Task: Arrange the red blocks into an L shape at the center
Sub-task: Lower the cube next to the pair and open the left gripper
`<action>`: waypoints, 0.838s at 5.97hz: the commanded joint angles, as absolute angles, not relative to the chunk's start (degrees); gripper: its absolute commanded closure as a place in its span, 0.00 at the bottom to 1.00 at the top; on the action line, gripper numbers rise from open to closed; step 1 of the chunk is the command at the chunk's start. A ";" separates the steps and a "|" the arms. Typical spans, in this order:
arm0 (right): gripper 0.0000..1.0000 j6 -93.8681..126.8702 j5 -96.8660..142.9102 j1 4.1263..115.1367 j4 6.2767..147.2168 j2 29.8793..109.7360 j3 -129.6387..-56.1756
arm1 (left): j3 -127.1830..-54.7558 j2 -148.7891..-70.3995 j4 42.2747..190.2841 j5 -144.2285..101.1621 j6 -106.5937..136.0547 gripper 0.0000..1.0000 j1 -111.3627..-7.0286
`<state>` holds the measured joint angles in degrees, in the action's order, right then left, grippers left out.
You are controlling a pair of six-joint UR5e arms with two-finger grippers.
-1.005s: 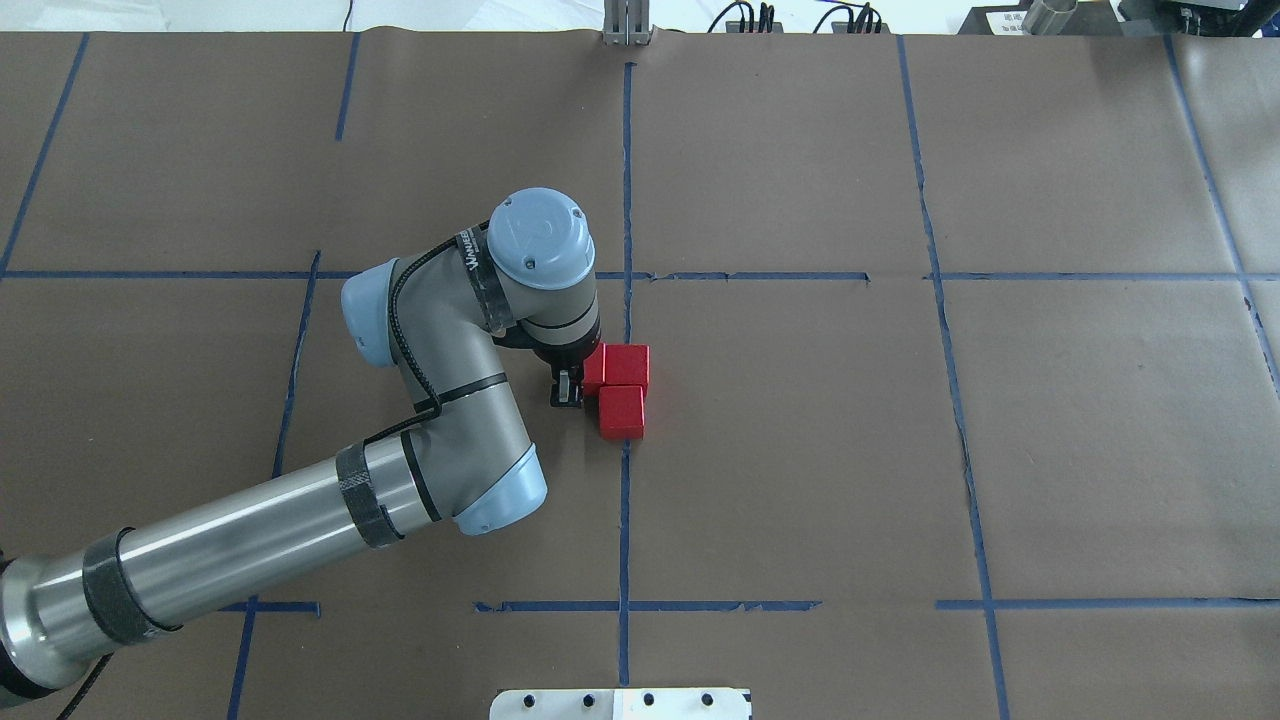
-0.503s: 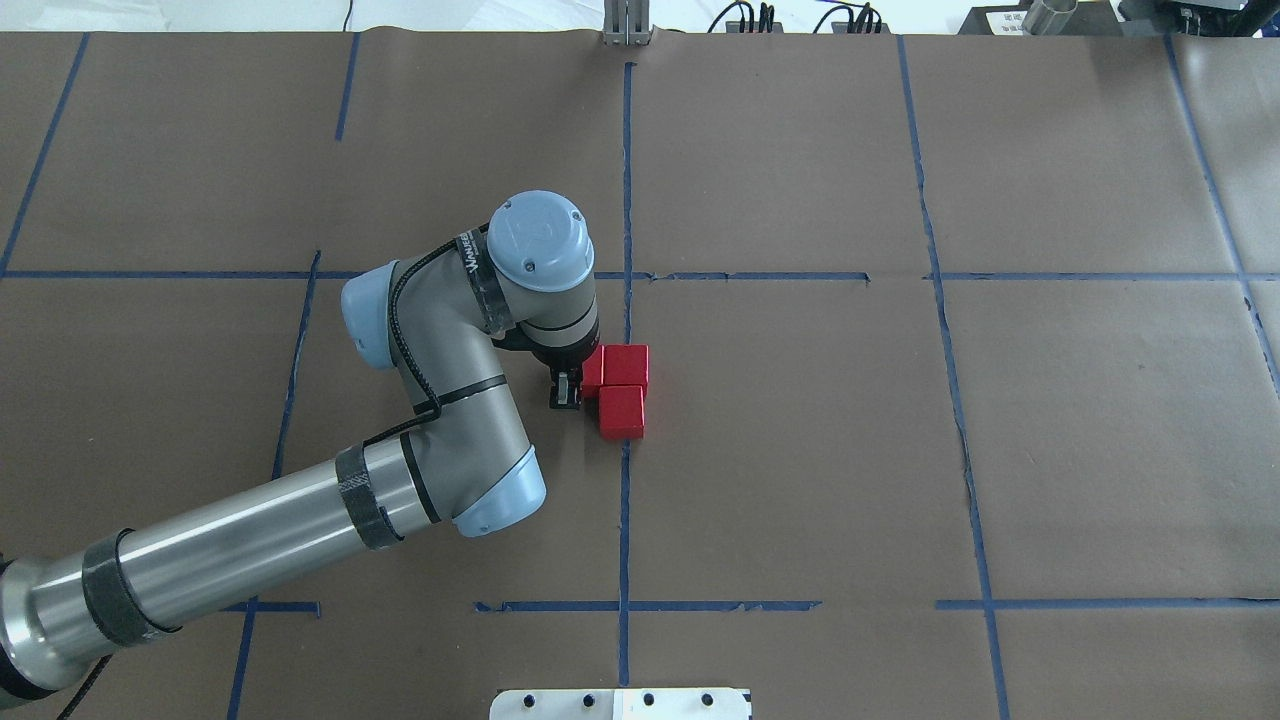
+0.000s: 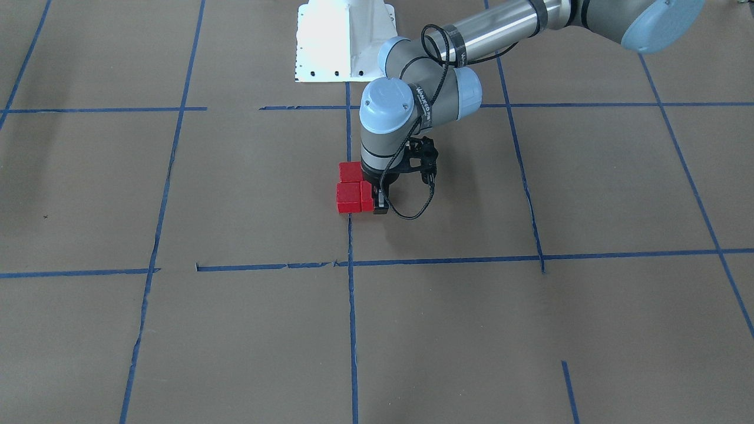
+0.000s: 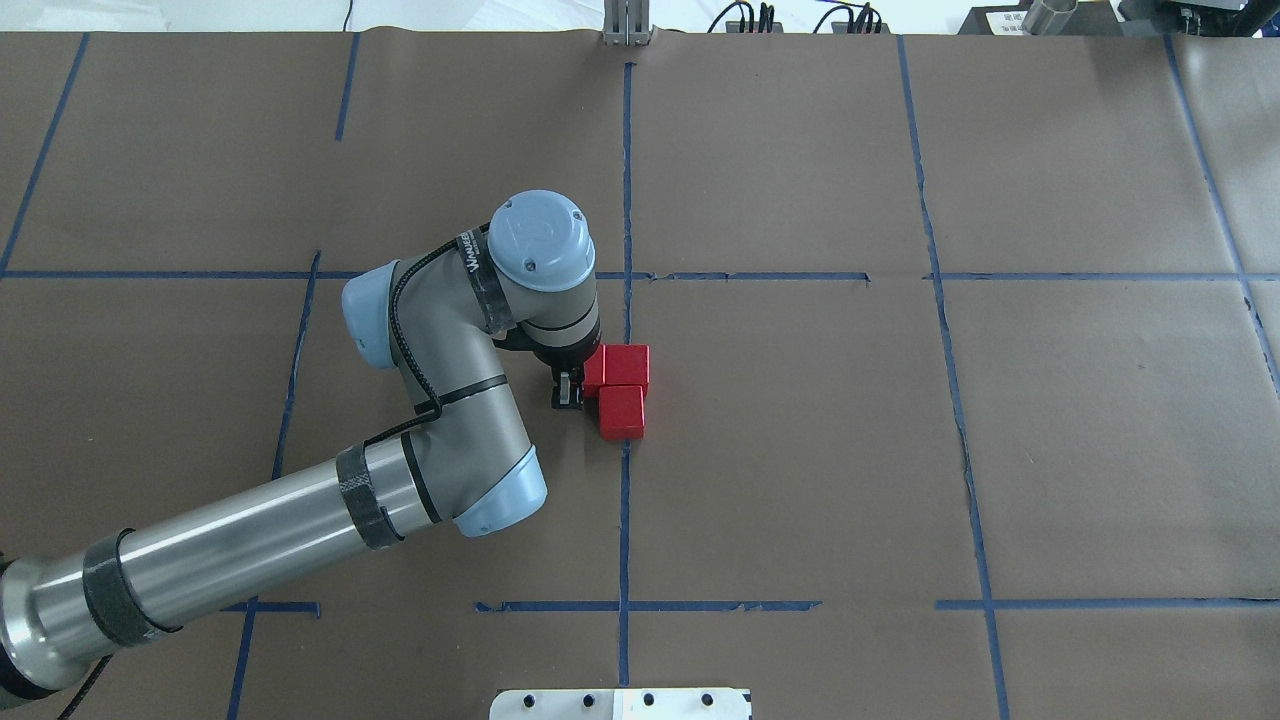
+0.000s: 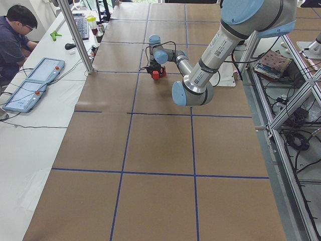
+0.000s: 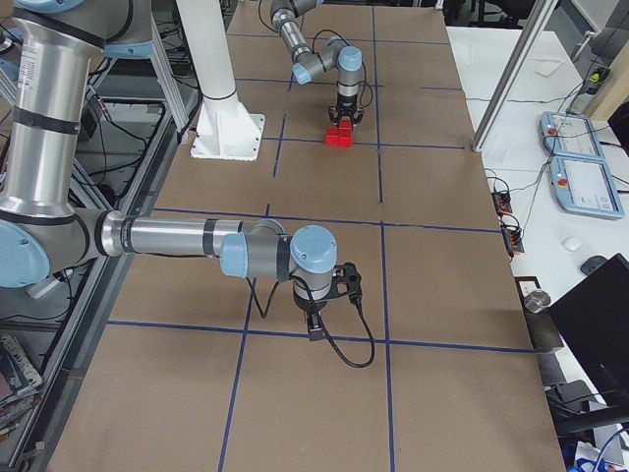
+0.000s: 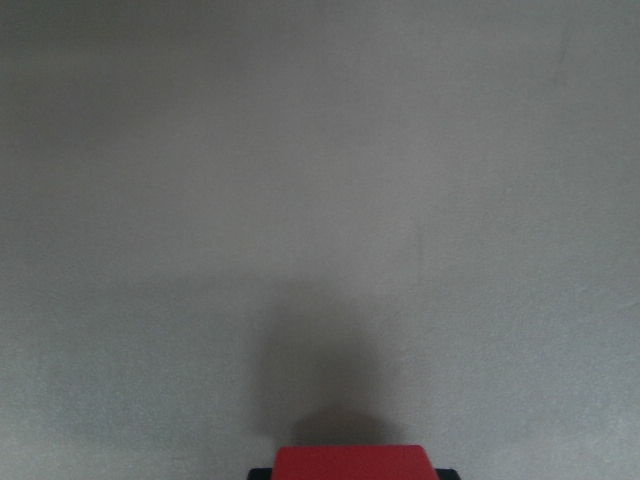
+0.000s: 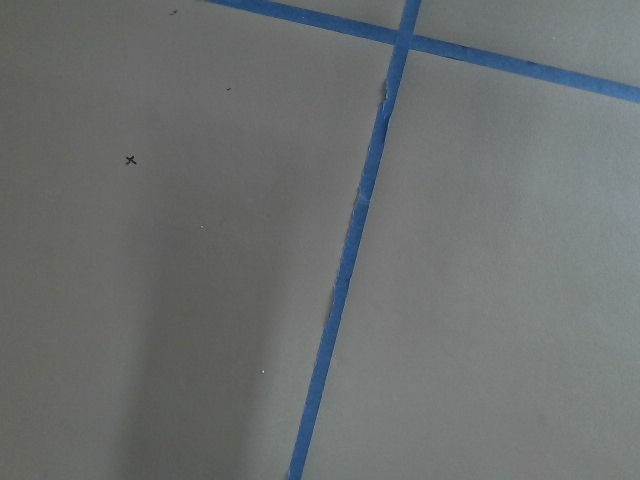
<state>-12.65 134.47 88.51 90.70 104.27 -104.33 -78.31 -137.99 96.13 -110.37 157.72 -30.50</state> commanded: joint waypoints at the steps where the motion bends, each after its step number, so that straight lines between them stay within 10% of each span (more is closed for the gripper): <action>1: 0.00 -12.66 134.47 88.51 90.70 104.33 -104.33 | -78.31 -137.99 96.24 -110.30 157.59 0.25 -30.50; 2: 0.00 -12.66 134.47 88.51 90.70 104.33 -104.33 | -78.31 -137.99 96.24 -110.39 154.46 0.00 -30.41; 5: 0.00 -12.48 134.47 88.51 90.70 104.24 -104.41 | -84.15 -137.38 90.05 -111.70 149.81 0.00 -31.55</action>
<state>-12.55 134.47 88.51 90.69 104.27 -104.34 -80.50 -137.77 93.87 -110.95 152.90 -30.98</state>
